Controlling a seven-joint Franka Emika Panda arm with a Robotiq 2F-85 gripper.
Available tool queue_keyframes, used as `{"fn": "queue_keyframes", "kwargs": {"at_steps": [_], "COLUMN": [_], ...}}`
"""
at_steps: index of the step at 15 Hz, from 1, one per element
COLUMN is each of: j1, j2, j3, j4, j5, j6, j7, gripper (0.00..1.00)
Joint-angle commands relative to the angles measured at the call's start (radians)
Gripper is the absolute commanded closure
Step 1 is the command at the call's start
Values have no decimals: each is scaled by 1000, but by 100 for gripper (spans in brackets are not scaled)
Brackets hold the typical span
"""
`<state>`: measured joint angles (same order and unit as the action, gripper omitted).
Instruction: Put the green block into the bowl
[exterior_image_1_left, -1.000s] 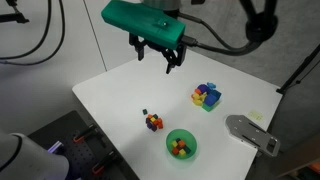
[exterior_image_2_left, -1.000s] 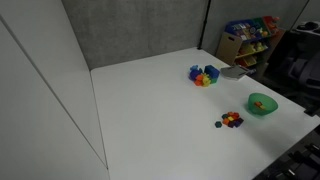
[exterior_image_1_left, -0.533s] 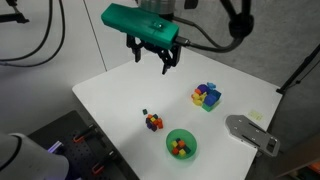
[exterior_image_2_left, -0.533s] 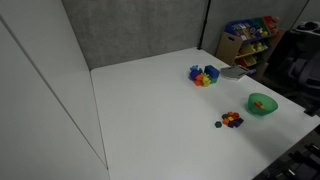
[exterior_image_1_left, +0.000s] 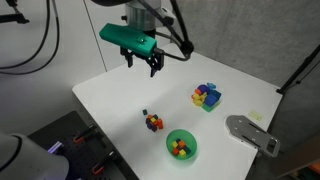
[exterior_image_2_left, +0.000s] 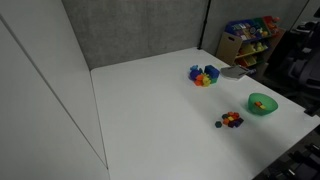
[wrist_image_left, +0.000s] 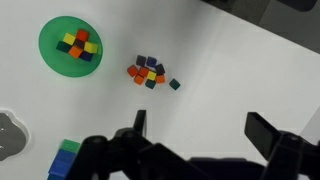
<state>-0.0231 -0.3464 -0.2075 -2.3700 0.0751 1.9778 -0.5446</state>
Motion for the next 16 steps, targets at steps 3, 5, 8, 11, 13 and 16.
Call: {"fn": "queue_keyframes", "kwargs": {"at_steps": [3,5,8,11,13,16], "j1": [28,40,50,55,54,43], "j2": [39,85,175,287,340,341], "j3": [68,93,135,163,175,184], "j4": [-116,-150,-188,-189,-175,-190], "j5": [85,103,89,85,94,86], "j6": [197,286,440,538,555,547], "j7": [126,175,250,300,296,276], "gripper": [0,0,0,0,0,0]}}
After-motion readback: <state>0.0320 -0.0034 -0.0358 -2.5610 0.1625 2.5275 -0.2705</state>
